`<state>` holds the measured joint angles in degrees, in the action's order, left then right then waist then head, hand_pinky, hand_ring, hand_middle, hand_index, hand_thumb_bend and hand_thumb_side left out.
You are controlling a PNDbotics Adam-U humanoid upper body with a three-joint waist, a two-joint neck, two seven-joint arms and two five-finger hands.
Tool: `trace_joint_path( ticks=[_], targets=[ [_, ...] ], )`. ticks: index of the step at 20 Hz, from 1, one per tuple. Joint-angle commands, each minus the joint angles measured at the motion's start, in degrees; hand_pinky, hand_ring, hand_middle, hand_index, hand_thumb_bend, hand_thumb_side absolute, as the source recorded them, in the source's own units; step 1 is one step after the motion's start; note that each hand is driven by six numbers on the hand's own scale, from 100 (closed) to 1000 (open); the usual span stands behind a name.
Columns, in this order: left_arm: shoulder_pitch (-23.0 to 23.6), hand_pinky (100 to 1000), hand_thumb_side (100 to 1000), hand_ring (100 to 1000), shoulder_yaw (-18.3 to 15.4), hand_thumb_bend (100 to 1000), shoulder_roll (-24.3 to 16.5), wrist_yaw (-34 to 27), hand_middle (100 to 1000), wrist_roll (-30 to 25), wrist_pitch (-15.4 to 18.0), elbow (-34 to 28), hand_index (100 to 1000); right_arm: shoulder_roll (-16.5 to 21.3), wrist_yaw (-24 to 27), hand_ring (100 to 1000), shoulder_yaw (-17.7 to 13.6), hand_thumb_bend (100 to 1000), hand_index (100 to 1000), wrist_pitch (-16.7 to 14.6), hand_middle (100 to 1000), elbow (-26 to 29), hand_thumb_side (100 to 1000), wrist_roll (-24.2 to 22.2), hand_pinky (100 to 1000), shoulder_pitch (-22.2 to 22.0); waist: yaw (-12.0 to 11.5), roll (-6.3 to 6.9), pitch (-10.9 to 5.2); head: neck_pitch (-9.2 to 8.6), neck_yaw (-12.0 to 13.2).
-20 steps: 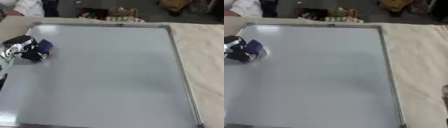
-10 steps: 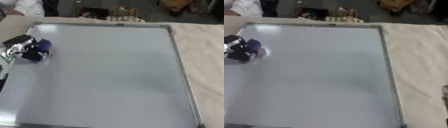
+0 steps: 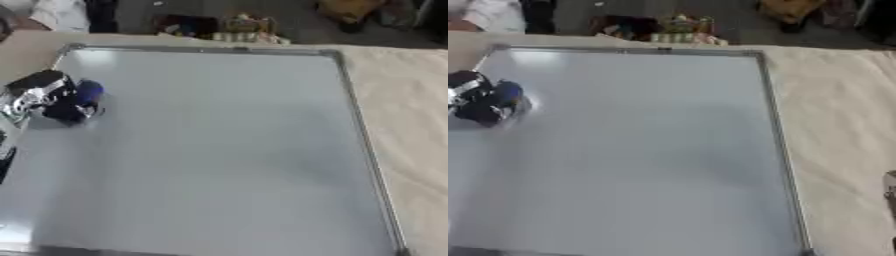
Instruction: Wipe the whiteboard clean with a brush.
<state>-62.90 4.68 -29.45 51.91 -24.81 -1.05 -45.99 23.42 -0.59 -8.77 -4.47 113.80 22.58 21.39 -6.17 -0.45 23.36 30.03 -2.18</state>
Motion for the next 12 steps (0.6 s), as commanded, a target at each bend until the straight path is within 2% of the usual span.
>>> trace_joint_path(
  ticks=[1,3,4,5,6,9,12],
  targets=[
    [-0.34,537,373,602,0.44,204,0.04,0.82,387,-0.57,0.23,0.95,308,0.7,-0.21,881,-0.43,100,885,0.1,692,0.79,1000,-0.05,900,0.39,0.26,-0.05,-0.98,-0.58,0.04],
    [-0.51,559,408,629,0.38,237,0.24,1.95,438,-0.74,0.28,1.43,328,0.72,-0.24,881,-0.43,100,885,0.09,691,0.79,1000,-0.07,900,0.45,0.36,-0.03,-0.93,-0.67,0.07],
    [-0.59,579,416,672,0.33,239,0.3,2.4,506,-0.86,0.37,1.61,337,0.73,-0.23,880,-0.43,100,885,0.07,691,0.79,1000,-0.06,900,0.47,0.38,-0.02,-0.91,-0.69,0.08],
    [-0.64,582,419,681,0.26,240,0.35,2.76,519,-0.96,0.48,1.75,339,0.75,-0.21,880,-0.43,100,885,0.05,691,0.79,1000,-0.06,900,0.48,0.38,-0.01,-0.88,-0.72,0.1],
    [-0.67,593,428,713,0.18,243,0.39,3.03,571,-1.04,0.59,1.87,344,0.75,-0.2,880,-0.43,100,886,0.05,691,0.79,1000,-0.06,900,0.48,0.37,0.0,-0.86,-0.73,0.11],
    [-0.75,612,448,751,-0.05,250,0.47,3.47,642,-1.32,0.83,2.18,348,0.71,-0.16,880,-0.42,100,885,0.07,690,0.79,1000,-0.11,900,0.5,0.32,0.0,-0.84,-0.77,0.08],
    [-0.87,621,491,765,-0.36,254,0.51,3.28,663,-1.62,1.01,2.23,355,0.67,-0.15,880,-0.43,100,885,0.12,689,0.79,1000,-0.14,900,0.47,0.27,-0.02,-0.91,-0.84,0.1]
  ],
)
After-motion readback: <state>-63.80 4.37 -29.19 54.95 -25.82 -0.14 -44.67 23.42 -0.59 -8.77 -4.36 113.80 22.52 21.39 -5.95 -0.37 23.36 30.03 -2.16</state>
